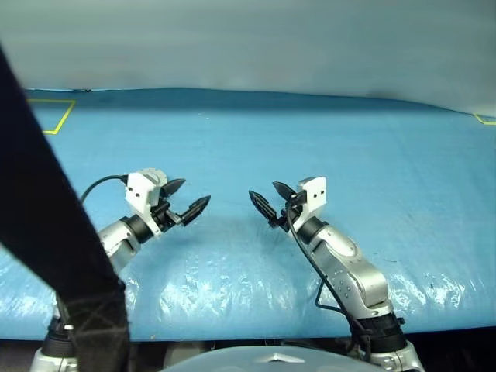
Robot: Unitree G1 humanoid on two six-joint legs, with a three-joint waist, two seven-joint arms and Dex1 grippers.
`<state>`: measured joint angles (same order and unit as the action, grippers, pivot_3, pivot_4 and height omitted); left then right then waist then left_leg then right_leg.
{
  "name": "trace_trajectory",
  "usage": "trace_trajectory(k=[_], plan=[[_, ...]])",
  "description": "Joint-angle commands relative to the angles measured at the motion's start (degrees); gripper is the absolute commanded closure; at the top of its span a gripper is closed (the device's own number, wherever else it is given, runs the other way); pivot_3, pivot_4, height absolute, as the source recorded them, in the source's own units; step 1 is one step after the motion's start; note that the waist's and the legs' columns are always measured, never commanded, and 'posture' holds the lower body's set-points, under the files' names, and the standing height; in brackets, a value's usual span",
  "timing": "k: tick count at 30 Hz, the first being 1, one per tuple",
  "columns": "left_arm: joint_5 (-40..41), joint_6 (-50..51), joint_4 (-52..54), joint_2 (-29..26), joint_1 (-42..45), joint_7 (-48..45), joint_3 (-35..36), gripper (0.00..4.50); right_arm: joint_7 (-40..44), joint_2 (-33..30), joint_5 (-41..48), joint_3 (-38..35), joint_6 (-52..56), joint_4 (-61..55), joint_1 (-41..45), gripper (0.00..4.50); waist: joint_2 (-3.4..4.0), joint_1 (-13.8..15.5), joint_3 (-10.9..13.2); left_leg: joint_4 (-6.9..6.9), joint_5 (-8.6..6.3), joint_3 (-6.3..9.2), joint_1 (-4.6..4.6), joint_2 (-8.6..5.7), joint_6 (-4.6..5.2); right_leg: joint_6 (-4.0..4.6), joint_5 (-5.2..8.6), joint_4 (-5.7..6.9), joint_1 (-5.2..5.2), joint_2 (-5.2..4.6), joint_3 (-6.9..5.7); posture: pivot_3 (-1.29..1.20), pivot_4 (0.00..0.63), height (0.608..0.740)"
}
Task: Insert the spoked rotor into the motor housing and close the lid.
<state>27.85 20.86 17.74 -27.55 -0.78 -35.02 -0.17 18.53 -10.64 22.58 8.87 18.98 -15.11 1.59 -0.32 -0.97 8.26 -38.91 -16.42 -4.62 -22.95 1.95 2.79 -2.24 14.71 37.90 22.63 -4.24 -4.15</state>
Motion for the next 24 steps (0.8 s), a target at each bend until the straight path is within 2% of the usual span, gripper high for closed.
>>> trace_trajectory(k=[1, 2, 12, 24], plan=[[-6.39, -5.26, -1.38, -1.15, -1.18, -1.83, -3.17, 0.03, -0.8, 0.35, -2.83, -0.18, -2.79, -2.1, -1.87, 0.42, 0.0, 0.15, 0.01, -0.02, 0.0, -0.01, 0.0, 0.0, 0.01, 0.0, 0.0, -0.01, -0.01, -0.03, 0.0, 0.0, 0.15, 0.74], [-8.42, -6.8, -1.86, -1.86, -1.67, -2.57, -4.28, 0.03, -0.8, 0.53, -2.96, -0.28, -2.68, -2.2, -2.39, 0.42, 0.0, 0.19, 0.01, -0.02, 0.0, -0.03, 0.0, 0.0, 0.01, 0.0, 0.0, 0.0, 0.01, -0.03, 0.01, 0.0, 0.15, 0.74], [-6.25, -8.52, -3.73, 5.16, -2.4, 0.29, -0.75, 0.03, 0.23, 0.24, -6.41, 0.2, -2.8, -2.29, -3.7, 0.42, 0.02, 0.36, 0.02, -0.11, 0.0, -0.03, 0.01, 0.12, 0.01, 0.03, 0.01, 0.02, 0.01, -0.14, 0.06, 0.0, 0.15, 0.74], [-9.01, -11.25, -7.64, 5.85, -3.36, -0.36, -0.61, 0.03, 1.15, 0.23, -5.35, -1.06, 1.5, -2.21, -2.7, 0.42, 0.01, 0.35, 0.02, -0.12, -0.02, -0.04, 0.0, 0.12, 0.04, 0.03, 0.01, 0.01, 0.0, -0.11, 0.06, 0.0, 0.15, 0.74]])
